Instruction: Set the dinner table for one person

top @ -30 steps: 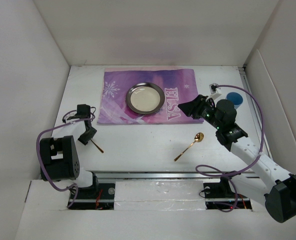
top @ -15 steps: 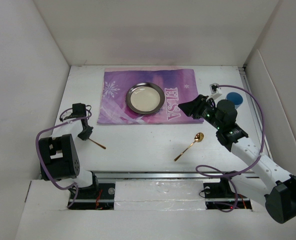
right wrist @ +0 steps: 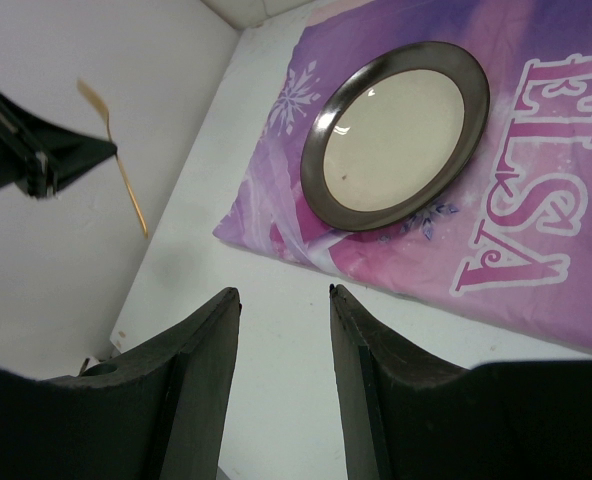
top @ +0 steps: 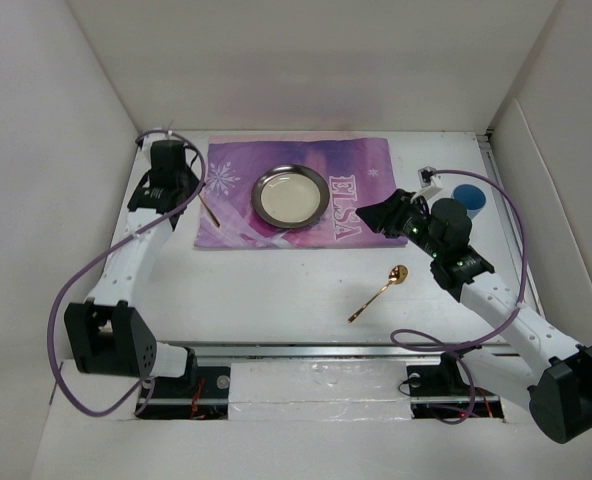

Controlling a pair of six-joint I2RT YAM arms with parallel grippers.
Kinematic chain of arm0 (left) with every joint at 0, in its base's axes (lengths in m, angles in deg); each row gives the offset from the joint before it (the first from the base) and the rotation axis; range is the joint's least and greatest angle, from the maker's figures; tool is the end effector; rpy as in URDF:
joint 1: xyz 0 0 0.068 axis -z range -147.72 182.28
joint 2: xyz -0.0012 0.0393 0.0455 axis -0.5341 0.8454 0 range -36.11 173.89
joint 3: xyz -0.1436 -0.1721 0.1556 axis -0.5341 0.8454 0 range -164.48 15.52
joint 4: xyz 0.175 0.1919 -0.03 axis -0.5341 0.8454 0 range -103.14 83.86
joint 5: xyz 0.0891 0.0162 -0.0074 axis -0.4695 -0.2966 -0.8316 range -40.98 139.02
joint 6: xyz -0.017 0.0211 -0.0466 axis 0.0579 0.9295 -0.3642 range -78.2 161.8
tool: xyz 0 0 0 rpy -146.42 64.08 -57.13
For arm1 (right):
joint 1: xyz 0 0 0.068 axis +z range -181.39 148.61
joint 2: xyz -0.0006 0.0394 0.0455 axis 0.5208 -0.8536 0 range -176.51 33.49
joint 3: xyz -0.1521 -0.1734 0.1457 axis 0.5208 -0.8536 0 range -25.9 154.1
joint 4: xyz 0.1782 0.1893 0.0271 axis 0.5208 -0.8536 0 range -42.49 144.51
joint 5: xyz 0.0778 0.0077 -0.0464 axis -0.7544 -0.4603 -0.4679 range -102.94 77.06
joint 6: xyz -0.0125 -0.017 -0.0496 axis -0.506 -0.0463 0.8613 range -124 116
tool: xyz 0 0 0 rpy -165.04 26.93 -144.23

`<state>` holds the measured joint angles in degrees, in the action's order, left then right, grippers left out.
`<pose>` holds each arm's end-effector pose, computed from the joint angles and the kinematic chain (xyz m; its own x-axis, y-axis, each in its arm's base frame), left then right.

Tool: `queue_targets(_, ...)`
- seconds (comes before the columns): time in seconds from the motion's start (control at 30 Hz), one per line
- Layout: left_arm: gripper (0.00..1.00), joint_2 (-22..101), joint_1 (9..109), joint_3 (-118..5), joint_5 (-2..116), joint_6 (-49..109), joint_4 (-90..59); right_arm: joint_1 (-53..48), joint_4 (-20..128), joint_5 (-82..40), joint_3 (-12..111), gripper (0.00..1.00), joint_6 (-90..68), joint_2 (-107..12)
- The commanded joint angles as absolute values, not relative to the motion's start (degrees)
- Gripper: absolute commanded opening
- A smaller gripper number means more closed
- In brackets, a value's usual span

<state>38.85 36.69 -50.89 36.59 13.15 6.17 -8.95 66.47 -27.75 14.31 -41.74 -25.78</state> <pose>0.2984 -0.0153 0.3406 -0.3539 -0.4423 -0.8241 -0.3240 0.8845 -0.3356 0.2219 0.1014 0.3038 -0.4597 0.4503 -0.7655 -0.4074 0.6590 0.6323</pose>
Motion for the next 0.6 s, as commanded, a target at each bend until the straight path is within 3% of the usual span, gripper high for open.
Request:
queue_targets(0.0, 0.0, 52.15, 39.04, -63.35, 36.36, 22.07, 8.38, -9.33, 68.57, -26.48, 13.74, 0.47, -40.83, -26.09)
queue_targets(0.23, 0.0, 72.32, 45.29, -84.72, 27.21, 31.07, 17.26, -9.33, 68.57, -25.68, 14.09, 0.47, -40.3, -27.94)
queue_targets(0.57, 0.0, 80.87, 45.82, -87.92, 33.02, 33.01, 17.71, -7.57, 68.31, -23.49, 14.53, 0.47, -39.6, -29.0)
